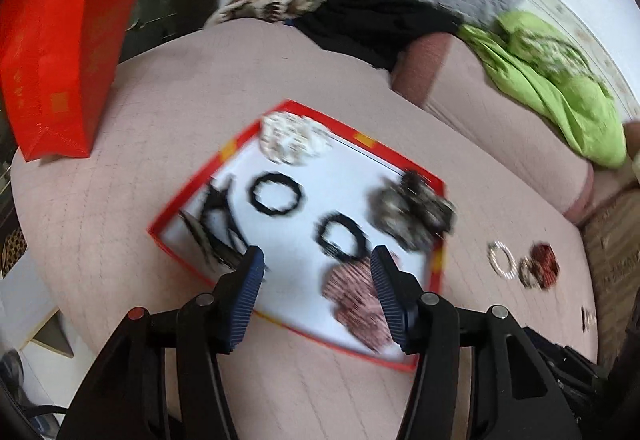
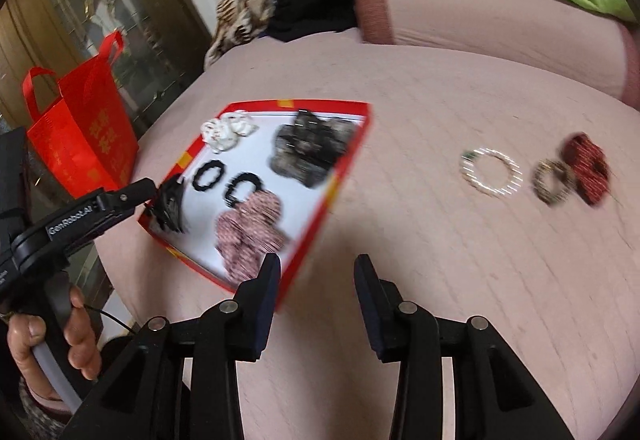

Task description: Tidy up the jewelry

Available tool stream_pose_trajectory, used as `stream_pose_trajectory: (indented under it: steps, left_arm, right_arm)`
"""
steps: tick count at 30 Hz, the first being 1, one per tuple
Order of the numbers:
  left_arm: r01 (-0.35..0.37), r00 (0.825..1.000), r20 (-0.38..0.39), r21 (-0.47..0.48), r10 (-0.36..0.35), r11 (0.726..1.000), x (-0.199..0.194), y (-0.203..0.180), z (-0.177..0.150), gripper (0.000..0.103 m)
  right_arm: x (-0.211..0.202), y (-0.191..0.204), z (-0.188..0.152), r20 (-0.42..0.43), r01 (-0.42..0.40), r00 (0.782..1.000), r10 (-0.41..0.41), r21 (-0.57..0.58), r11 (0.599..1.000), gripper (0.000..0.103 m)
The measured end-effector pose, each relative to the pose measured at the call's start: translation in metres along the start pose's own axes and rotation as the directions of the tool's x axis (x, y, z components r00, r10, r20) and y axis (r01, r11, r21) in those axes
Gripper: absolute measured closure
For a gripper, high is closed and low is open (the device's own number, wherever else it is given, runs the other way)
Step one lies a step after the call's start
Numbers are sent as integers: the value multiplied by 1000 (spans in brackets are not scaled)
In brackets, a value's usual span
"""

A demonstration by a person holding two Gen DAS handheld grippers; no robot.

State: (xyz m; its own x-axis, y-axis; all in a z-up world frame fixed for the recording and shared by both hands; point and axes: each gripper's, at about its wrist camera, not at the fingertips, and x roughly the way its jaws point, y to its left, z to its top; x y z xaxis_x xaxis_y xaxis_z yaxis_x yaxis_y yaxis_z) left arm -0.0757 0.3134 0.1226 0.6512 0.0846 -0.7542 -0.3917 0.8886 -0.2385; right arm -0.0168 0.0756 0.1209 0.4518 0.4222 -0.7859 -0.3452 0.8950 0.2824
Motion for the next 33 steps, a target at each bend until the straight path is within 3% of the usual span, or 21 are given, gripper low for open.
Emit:
stream_pose_trajectory:
  steps: [4, 9, 18, 28, 33]
  left_arm:
    - [35, 999, -27, 95, -33, 995, -8, -43, -21, 49]
    - [88, 995, -60, 232, -76, 969, -19, -101, -52, 48]
    - [131, 989, -109, 360, -98, 924, -30, -155, -92, 47]
    - [159, 982, -154, 382, -107, 910, -20, -185, -88, 47]
    - [166, 979, -172, 395, -105, 904, 16, -209, -68, 47]
  right_arm:
    - [-24, -28, -19, 22, 51, 998, -53, 44, 998, 61]
    - [-48, -66, -38, 39, 94, 994, -100, 131, 987, 60]
    - [-82, -117, -66, 82, 125, 985, -152, 268, 955, 54]
    - [-88, -157, -75, 99, 116, 982, -158, 337, 934, 54]
    - [-73, -179, -66, 79, 118, 985, -155, 344, 931, 54]
